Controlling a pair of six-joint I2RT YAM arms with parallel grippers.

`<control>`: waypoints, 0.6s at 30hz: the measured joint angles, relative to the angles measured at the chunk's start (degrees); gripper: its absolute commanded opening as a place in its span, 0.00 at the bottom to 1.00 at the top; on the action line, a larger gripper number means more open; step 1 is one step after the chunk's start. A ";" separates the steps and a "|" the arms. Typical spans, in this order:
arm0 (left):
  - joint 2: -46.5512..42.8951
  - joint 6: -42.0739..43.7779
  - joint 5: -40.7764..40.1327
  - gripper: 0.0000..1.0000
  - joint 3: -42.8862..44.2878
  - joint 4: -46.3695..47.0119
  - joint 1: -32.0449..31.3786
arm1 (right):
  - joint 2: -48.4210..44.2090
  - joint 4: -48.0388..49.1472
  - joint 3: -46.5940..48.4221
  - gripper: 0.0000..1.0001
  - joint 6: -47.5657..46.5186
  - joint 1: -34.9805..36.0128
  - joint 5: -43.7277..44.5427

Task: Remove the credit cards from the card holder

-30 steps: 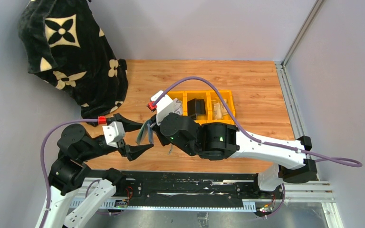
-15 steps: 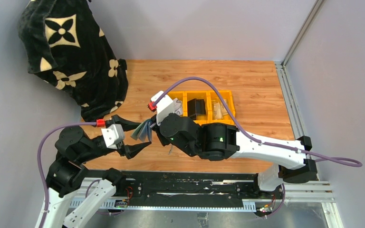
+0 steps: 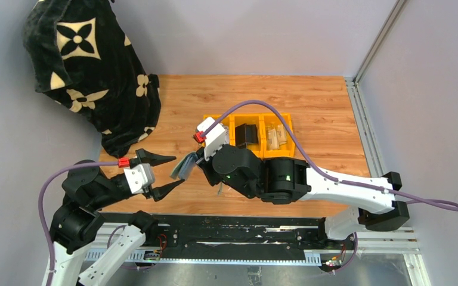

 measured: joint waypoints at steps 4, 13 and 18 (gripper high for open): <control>0.02 1.64 1.16 0.69 1.18 -2.01 0.00 | -3.56 3.28 -4.66 0.00 -1.86 0.00 -3.06; 2.82 1.20 8.81 0.68 4.15 -4.85 0.00 | -5.33 5.84 -5.42 0.00 -4.92 0.04 -10.34; 4.70 -0.61 11.96 0.65 5.42 -5.33 0.00 | -5.05 5.88 -5.40 0.00 -5.84 0.04 -13.49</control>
